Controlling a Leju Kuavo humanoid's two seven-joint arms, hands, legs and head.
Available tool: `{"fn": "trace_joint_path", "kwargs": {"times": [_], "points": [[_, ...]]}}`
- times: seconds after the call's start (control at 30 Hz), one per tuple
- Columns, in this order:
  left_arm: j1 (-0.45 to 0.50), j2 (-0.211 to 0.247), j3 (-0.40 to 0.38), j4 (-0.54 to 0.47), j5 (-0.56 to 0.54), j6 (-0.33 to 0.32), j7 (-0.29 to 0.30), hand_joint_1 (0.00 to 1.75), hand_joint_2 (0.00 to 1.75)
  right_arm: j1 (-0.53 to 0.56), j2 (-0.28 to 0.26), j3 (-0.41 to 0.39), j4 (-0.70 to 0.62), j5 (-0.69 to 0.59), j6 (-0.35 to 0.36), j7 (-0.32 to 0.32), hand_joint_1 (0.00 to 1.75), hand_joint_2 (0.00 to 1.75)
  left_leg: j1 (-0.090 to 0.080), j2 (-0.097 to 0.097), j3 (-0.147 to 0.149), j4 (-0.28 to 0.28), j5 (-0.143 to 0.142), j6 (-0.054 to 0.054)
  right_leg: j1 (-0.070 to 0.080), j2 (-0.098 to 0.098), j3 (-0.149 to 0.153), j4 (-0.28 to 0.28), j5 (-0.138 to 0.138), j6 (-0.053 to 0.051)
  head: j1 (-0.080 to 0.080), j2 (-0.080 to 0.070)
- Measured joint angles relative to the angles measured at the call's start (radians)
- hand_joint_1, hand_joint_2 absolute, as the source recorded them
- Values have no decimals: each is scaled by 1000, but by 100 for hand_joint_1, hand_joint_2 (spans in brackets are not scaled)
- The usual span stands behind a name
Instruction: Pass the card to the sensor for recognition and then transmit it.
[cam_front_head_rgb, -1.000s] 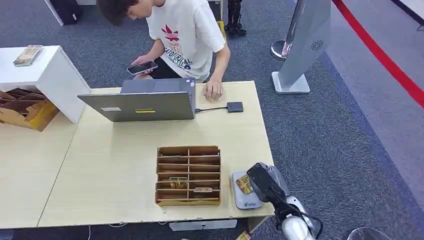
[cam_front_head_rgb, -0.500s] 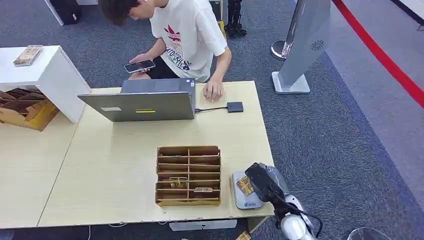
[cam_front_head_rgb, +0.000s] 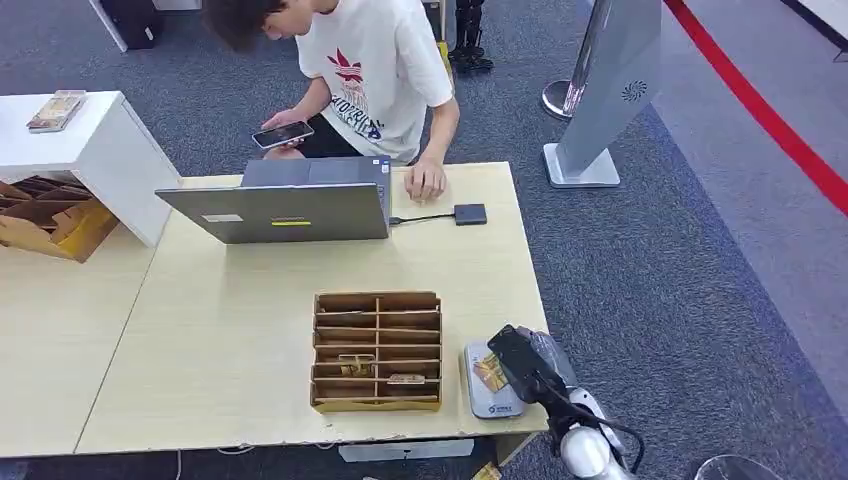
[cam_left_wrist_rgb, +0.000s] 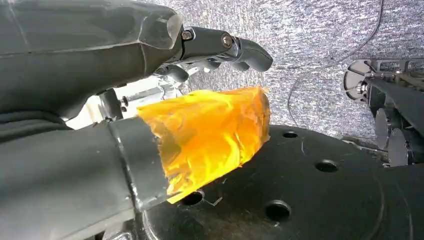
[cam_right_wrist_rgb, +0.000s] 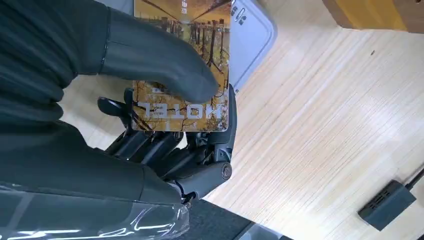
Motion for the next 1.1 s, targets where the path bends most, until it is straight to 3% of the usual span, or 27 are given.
{"fn": "trace_joint_path", "kwargs": {"times": [1.1], "points": [[0,0,0,0,3,0,6,0,0,-7,0,0,8,6,14,3,175,175,0,0,0,0,0,0,0,0,0,0,0,0,0,0]]}}
